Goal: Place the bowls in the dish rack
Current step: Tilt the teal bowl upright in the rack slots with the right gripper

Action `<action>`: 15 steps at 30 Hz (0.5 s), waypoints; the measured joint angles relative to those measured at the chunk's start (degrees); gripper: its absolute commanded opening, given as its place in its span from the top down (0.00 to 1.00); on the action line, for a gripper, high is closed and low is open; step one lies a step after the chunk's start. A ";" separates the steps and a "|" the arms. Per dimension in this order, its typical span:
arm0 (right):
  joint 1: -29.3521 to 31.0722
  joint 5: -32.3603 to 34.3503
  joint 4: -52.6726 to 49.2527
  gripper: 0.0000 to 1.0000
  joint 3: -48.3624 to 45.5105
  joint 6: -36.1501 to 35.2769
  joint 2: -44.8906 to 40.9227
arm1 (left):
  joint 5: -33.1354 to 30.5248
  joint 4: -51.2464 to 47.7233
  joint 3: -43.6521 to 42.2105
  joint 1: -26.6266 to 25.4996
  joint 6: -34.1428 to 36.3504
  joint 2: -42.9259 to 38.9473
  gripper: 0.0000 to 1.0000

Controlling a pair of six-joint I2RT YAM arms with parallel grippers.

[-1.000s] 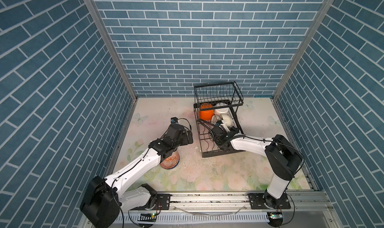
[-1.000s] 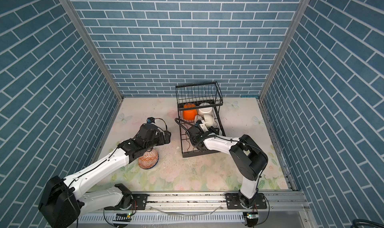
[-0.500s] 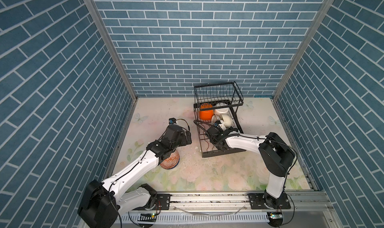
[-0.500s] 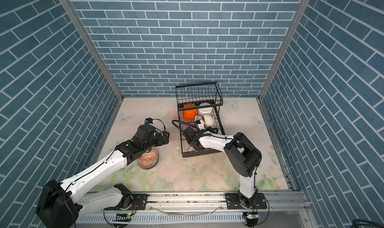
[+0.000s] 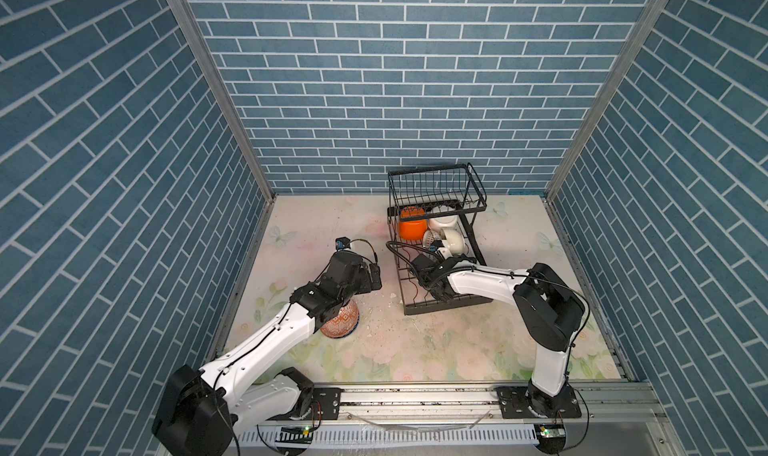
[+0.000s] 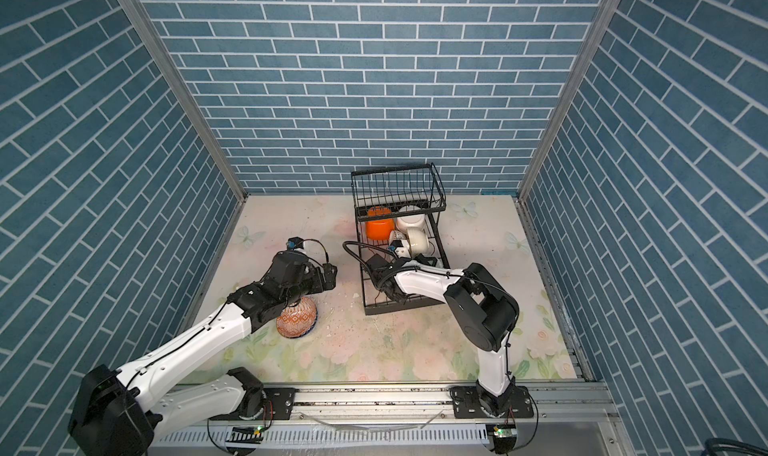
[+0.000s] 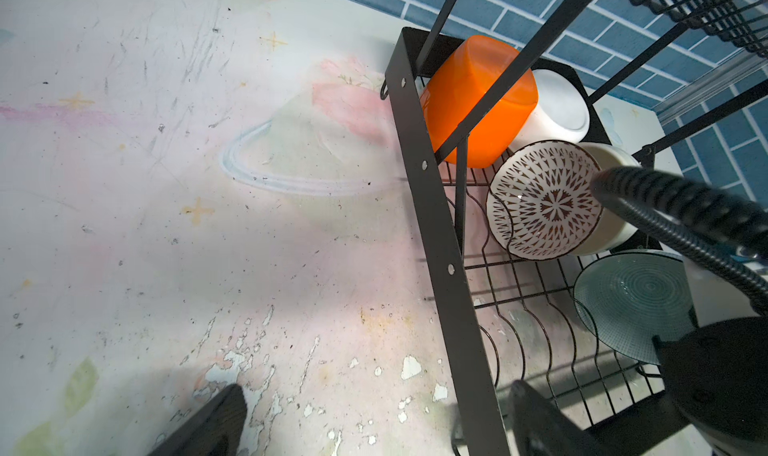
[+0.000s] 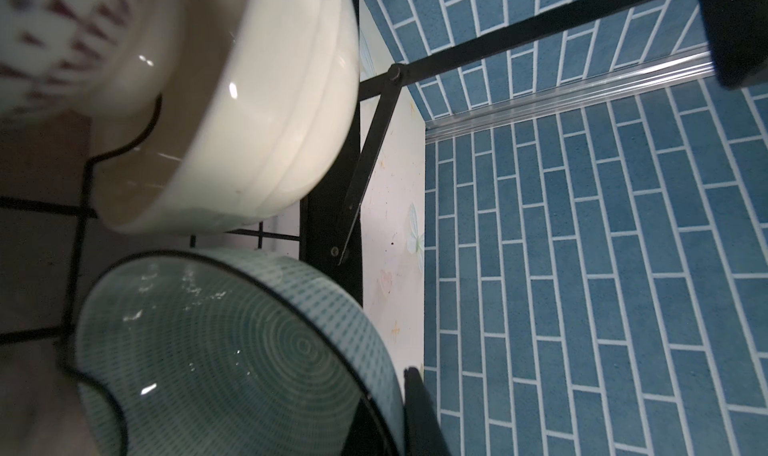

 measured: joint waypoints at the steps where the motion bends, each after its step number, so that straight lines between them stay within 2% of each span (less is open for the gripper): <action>1: 0.04 -0.02 -0.28 0.96 0.04 0.50 0.02 | 0.00 0.00 0.00 0.00 0.00 0.00 0.00; 8: 0.17 -0.20 -1.20 0.88 0.13 2.73 0.04 | -0.02 -0.04 0.00 0.11 0.00 0.00 0.00; 15: 0.28 0.09 -1.88 0.87 0.61 3.93 0.96 | -0.02 -0.04 -0.02 0.13 0.02 0.00 0.00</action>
